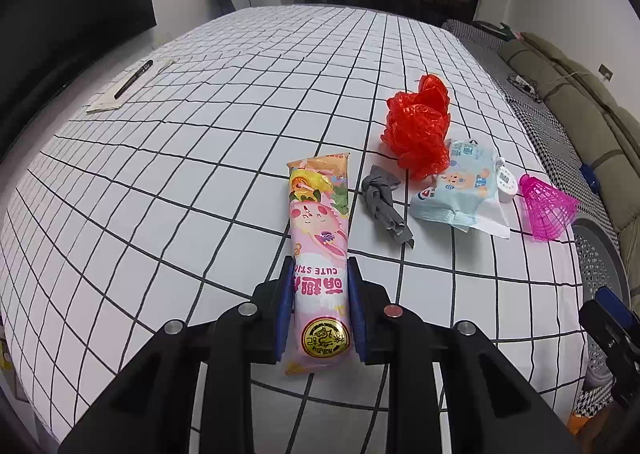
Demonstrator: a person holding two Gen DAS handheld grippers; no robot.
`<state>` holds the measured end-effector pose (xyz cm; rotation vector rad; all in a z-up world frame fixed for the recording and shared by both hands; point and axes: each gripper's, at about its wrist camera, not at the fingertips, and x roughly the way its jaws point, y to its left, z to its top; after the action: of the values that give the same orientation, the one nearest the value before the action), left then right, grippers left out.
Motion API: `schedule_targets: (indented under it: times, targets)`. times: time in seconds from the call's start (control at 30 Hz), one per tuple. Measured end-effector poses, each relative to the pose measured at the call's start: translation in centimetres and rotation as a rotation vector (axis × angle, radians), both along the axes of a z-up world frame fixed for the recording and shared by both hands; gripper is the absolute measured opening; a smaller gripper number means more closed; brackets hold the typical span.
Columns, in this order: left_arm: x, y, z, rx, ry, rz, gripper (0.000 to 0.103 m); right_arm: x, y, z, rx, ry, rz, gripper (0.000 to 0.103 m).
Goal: Collect trash
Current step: 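Hold the wrapper in the left gripper while the right gripper grasps the pink cone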
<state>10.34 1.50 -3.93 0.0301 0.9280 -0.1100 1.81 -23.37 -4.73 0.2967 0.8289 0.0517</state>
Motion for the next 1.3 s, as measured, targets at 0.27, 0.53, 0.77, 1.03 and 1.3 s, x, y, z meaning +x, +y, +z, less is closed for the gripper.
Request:
schedule_targets:
  times: [0.27, 0.53, 0.77, 1.03, 1.3]
  targets:
    - [-1.7, -0.2, 2.4, -0.008, -0.080, -0.014, 0.025, 2.4, -0.4, 1.2, -0.034, -0.016, -0.004, 0.082]
    - [-2.4, -1.4, 2.9, -0.002, -0.111, -0.054, 0.025, 6.5, -0.7, 1.7, -0.067, -0.007, -0.023, 0.082]
    - [-2.4, -1.7, 2.3, -0.007, -0.093, -0.067, 0.025, 9.8, -0.2, 0.4, -0.108, 0.039, -0.020, 0.082]
    - [-2.1, -1.6, 2.1, -0.013, -0.083, -0.066, 0.025, 11.5, 0.5, -0.9, -0.176, 0.088, -0.031, 0.074]
    - [-2.3, -1.9, 2.0, -0.016, -0.079, -0.079, 0.025, 10.9, 0.7, -0.8, -0.197, 0.069, -0.019, 0.050]
